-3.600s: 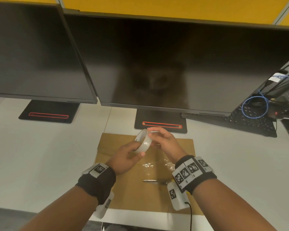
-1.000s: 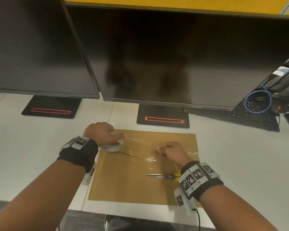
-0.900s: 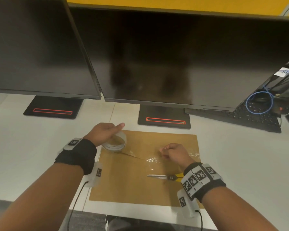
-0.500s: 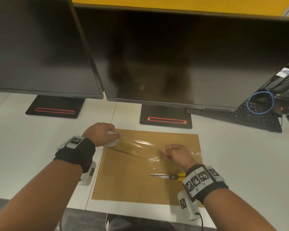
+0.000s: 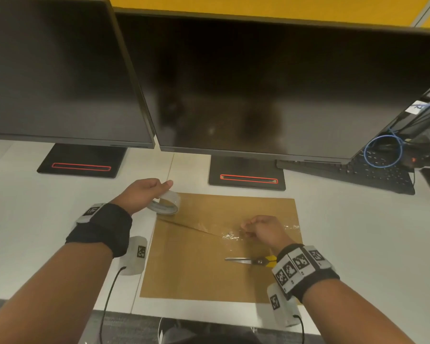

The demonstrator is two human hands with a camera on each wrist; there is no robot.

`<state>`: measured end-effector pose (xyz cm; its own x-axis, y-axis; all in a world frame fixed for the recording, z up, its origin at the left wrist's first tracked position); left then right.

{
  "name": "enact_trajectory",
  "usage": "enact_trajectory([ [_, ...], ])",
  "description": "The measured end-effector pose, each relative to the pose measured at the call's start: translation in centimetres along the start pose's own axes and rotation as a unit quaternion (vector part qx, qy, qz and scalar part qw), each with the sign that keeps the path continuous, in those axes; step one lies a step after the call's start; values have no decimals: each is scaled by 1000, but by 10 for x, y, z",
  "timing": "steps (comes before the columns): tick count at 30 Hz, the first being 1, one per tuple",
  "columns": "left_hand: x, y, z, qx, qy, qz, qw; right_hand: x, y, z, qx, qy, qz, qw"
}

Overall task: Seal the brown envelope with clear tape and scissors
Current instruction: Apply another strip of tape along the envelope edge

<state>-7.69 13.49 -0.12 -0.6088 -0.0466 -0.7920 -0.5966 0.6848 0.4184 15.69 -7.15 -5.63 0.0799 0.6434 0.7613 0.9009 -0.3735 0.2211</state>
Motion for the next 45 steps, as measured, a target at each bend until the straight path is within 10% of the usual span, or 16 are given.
enact_trajectory([
  [11, -7, 3, 8, -48, -106, 379, 918, -2, 0, -2, -7, 4, -51, 999],
  [17, -6, 9, 8, -90, -48, 507, 856, 1, -1, 1, -23, 8, -85, 996],
  [24, 0, 13, 5, -27, 3, 88, 996, -4, 6, 7, 3, -6, -28, 1000],
  [45, 19, -3, 15, -78, -66, 274, 956, -14, 1, -1, -116, -14, -129, 985],
])
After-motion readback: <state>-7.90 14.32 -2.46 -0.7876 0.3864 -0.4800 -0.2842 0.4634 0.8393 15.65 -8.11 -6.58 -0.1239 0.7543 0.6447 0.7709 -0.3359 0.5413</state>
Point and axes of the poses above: each hand's wrist, its own z-axis towards the middle knuckle, its own y-axis out of the back of the hand, x = y × z, the point moved 5 cm from there along z, towards the middle knuckle, and after that the axes turned 4 degrees about x, right-handed, at the moved point
